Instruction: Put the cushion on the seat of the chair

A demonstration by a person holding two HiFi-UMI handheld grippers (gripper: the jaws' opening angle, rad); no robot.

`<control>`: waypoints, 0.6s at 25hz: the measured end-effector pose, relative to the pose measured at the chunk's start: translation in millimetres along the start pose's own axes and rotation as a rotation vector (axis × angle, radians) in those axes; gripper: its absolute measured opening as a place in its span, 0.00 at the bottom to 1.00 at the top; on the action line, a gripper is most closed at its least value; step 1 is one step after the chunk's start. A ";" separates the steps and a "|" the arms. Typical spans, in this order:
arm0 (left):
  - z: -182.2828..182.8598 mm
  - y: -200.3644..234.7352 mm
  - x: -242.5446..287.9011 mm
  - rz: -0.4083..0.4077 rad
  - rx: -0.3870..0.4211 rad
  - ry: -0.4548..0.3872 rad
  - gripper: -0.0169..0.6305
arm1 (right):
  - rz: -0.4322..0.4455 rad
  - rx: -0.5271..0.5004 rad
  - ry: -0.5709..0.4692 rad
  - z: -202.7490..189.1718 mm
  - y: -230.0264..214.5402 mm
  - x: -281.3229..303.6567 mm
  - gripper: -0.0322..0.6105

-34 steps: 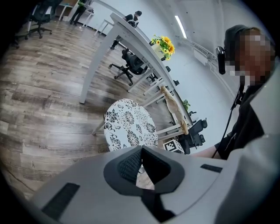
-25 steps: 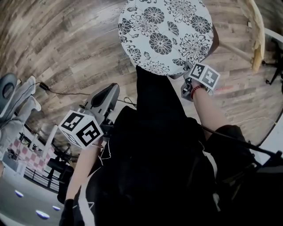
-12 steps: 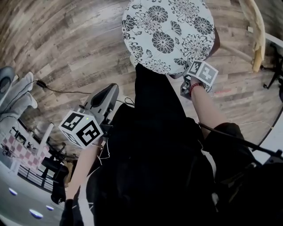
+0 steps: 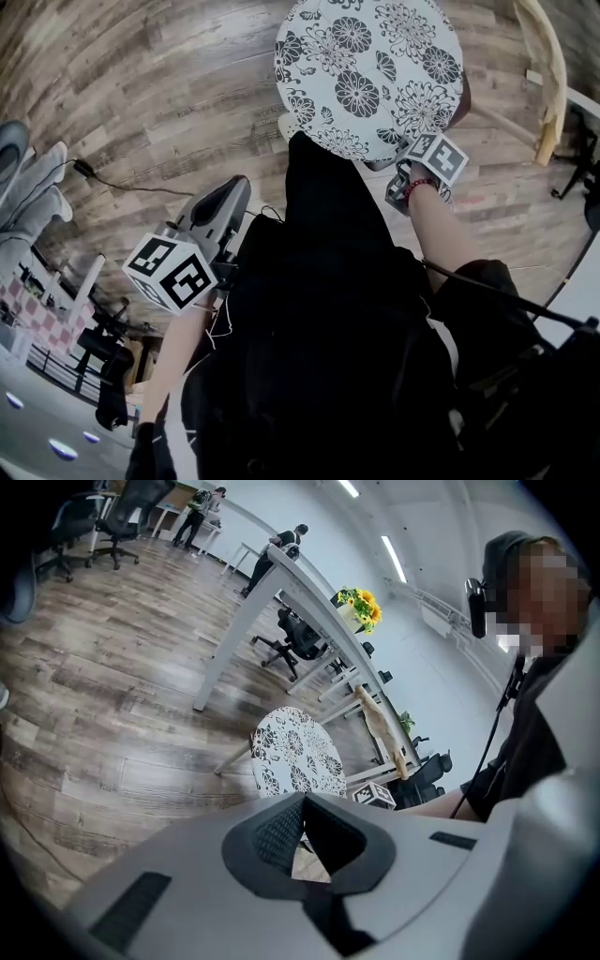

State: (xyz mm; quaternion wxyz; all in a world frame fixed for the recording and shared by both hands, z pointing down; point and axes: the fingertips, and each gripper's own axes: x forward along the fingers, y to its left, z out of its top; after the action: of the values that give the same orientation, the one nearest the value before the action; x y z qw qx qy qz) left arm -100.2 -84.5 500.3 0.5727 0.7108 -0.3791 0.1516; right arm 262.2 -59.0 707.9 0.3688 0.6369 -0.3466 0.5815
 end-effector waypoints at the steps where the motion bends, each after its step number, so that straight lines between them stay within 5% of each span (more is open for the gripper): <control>1: -0.3 0.1 -1.1 -0.001 -0.002 -0.004 0.04 | -0.007 0.008 0.002 -0.3 -0.1 -0.1 0.39; 10: -15.5 14.4 -17.8 0.002 -0.043 -0.053 0.04 | -0.046 0.002 -0.015 -0.4 -1.0 -1.5 0.39; 15: -36.8 19.0 -22.5 -0.011 -0.042 -0.045 0.04 | -0.054 0.079 -0.090 -1.7 -4.3 -8.9 0.40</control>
State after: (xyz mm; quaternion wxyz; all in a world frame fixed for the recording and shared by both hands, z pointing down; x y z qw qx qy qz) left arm -120.7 -43.2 509.9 0.5797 0.7039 -0.3912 0.1243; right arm 264.3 -55.3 698.9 0.3429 0.6856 -0.3225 0.5553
